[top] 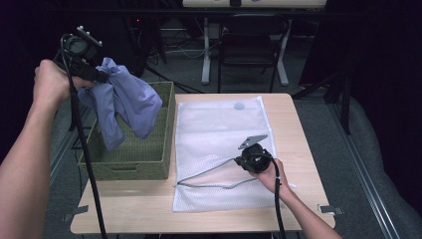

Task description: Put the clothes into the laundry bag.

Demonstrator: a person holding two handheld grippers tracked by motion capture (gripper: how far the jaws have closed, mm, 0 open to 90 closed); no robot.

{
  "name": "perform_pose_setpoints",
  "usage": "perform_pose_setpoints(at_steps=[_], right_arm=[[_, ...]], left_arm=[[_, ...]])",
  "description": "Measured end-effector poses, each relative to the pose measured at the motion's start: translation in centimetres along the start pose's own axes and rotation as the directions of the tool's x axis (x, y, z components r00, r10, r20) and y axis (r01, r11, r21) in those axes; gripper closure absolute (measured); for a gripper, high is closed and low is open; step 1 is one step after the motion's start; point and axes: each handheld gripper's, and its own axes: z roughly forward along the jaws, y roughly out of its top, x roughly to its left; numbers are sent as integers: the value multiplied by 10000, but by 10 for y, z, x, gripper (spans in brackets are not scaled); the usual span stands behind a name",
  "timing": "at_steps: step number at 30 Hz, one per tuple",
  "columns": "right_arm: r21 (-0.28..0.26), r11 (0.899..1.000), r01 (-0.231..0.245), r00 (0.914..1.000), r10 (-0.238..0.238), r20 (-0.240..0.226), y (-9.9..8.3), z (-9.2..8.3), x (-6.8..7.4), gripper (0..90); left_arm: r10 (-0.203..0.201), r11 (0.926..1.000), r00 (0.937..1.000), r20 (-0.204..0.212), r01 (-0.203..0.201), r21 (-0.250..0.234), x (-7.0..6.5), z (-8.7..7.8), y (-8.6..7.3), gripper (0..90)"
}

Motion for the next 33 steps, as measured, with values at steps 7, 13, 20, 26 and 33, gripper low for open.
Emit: perform_pose_setpoints(at_steps=[7, 13, 20, 26, 33], right_arm=[[2, 10000, 33, 10000, -33, 15, 0, 0, 0, 882], [15, 10000, 40, 10000, -40, 1, 0, 1, 0, 882], [-14, 10000, 14, 10000, -14, -18, 0, 1, 1, 882], [-4, 10000, -8, 10000, 8, -38, 0, 1, 0, 882], [-46, 10000, -23, 10000, 23, 2, 0, -1, 1, 881]], left_arm=[[189, 9997, 9998, 67, -188, -162, -5, -8, 7, 786], [416, 9981, 9990, 167, -408, -469, -12, -18, 14, 785], [839, 9941, 9958, 357, -812, -717, -26, -32, 24, 785], [1301, 9875, 9893, 663, -1232, -986, -42, -41, 34, 785], [1844, 9763, 9763, 1130, -1687, -1356, -65, -43, 43, 785]])
